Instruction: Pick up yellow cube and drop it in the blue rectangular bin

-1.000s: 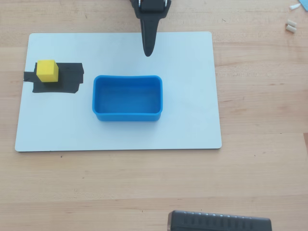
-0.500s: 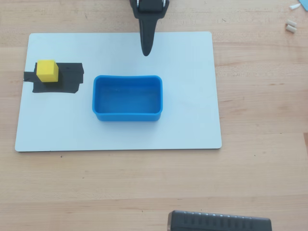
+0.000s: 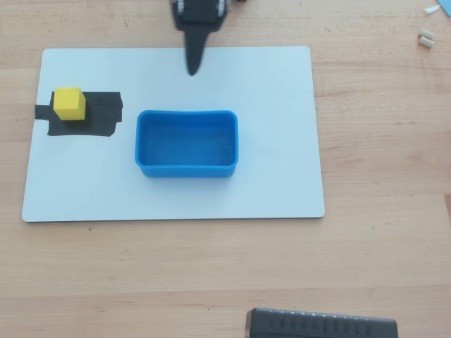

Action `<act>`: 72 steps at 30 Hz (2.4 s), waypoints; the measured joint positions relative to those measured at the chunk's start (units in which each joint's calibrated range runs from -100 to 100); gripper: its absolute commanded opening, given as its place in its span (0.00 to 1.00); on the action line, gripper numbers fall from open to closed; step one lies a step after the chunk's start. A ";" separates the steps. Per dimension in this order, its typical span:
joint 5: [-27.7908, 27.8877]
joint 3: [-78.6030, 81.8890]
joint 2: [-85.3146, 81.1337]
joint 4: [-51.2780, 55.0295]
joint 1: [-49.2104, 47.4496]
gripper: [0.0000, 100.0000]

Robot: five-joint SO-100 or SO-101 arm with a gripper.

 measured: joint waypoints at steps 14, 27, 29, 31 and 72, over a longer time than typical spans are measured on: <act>8.84 -24.15 24.15 4.06 14.69 0.00; 15.34 -49.80 50.33 10.07 25.34 0.00; 16.17 -52.71 53.26 10.16 26.45 0.00; 16.75 -55.61 56.28 10.34 27.01 0.00; 17.00 -70.14 78.12 10.78 30.90 0.14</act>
